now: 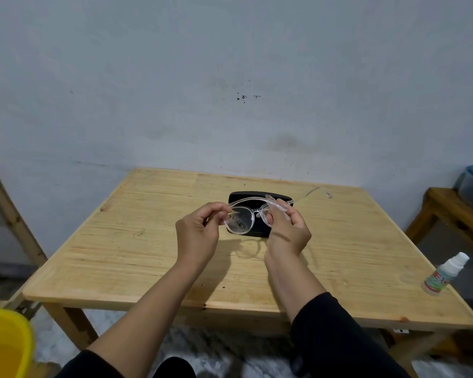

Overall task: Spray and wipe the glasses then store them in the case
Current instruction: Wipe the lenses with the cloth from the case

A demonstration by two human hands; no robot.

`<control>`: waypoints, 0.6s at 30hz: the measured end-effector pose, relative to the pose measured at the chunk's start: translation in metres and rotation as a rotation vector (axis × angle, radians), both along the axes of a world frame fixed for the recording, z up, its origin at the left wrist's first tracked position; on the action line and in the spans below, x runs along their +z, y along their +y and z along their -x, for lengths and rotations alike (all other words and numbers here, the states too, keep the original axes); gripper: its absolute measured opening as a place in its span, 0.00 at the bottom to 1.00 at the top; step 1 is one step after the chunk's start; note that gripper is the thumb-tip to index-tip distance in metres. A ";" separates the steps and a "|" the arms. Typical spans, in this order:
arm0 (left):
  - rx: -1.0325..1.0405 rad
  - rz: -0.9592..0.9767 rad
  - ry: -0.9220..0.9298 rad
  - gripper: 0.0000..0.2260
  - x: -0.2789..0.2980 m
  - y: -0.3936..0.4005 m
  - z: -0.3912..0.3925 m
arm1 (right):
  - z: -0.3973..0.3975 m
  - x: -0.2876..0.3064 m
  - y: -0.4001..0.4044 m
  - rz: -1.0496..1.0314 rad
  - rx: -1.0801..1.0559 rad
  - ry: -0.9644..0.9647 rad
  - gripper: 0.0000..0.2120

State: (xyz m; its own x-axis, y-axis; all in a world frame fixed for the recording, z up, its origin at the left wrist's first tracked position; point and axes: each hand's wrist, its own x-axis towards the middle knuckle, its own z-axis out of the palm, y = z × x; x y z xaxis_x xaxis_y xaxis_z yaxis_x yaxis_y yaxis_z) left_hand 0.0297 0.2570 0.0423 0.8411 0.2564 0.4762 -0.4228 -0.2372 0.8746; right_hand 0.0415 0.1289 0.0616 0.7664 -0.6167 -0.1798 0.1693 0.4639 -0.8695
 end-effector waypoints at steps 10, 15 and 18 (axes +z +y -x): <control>0.046 -0.005 0.028 0.10 -0.002 0.007 -0.007 | 0.000 -0.005 -0.021 0.607 0.456 0.050 0.05; 0.064 0.004 0.052 0.14 0.000 0.012 -0.008 | -0.003 0.005 -0.038 0.913 0.647 0.023 0.08; 0.057 0.021 0.068 0.16 0.004 0.022 -0.013 | 0.000 0.009 -0.046 1.044 0.777 -0.029 0.09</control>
